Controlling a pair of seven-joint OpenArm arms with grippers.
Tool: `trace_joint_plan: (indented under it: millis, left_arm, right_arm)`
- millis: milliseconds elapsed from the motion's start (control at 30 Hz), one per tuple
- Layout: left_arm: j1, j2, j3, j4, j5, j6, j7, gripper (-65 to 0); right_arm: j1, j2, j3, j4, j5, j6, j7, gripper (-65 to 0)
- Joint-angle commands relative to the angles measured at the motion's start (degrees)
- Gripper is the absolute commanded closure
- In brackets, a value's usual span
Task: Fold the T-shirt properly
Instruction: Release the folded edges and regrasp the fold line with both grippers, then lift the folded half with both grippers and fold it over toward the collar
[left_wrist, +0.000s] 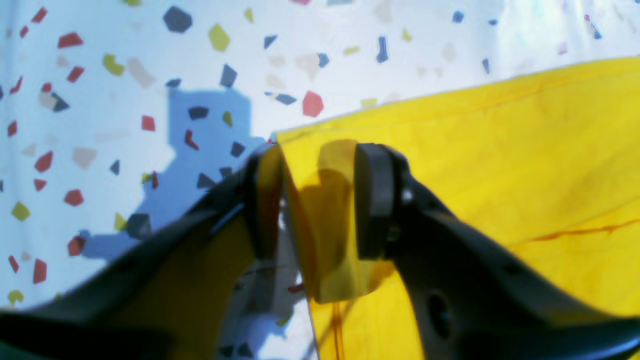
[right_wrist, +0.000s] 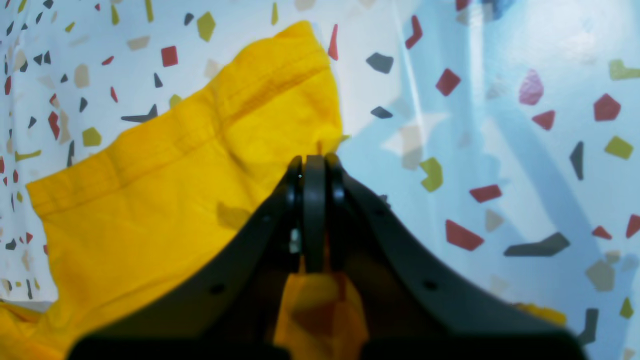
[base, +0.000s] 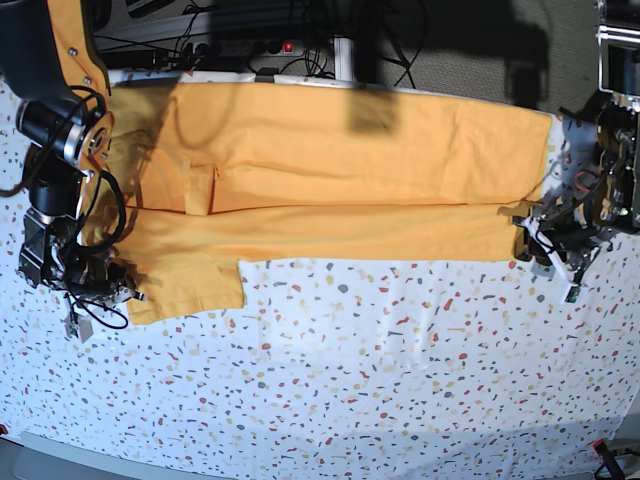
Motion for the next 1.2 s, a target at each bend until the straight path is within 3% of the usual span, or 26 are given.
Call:
trace_joint_plan:
  millis: [0,200,367,467,1000,1167]
  left_arm:
    - [-0.9,-1.0,-0.4,1.1,-0.6,0.0,-0.8,-18.0]
    - [-0.8,-1.0,-0.4,1.1,-0.7,0.0,0.5,0.0]
    - [-0.8,-1.0,-0.4,1.1,-0.6,0.0,0.5,0.0]
    - [-0.8,-1.0,-0.4,1.1,-0.6,0.0,0.5,0.0]
    - [-0.8,-1.0,-0.4,7.6,-0.8,0.0,4.0,0.0]
    - [0.4,-1.0,-0.4,11.9,-0.9,0.0,4.5,0.0]
  right_arm:
    - [1.9,0.9,0.0,1.0,0.5,1.1,0.7,0.0]
    - [1.9,0.9,0.0,3.1,0.5,1.1,-0.5,0.0]
    - [1.9,0.9,0.0,4.9,0.8,1.2,-1.8,0.0]
    - [0.8,1.0,0.0,7.7,3.5,3.4,-2.2,0.0]
    - [-23.0,0.9,0.0,40.5,10.3,3.4,-2.9,0.0]
    - [-26.6,0.9,0.0,50.1,11.2,3.4,-6.6,0.0]
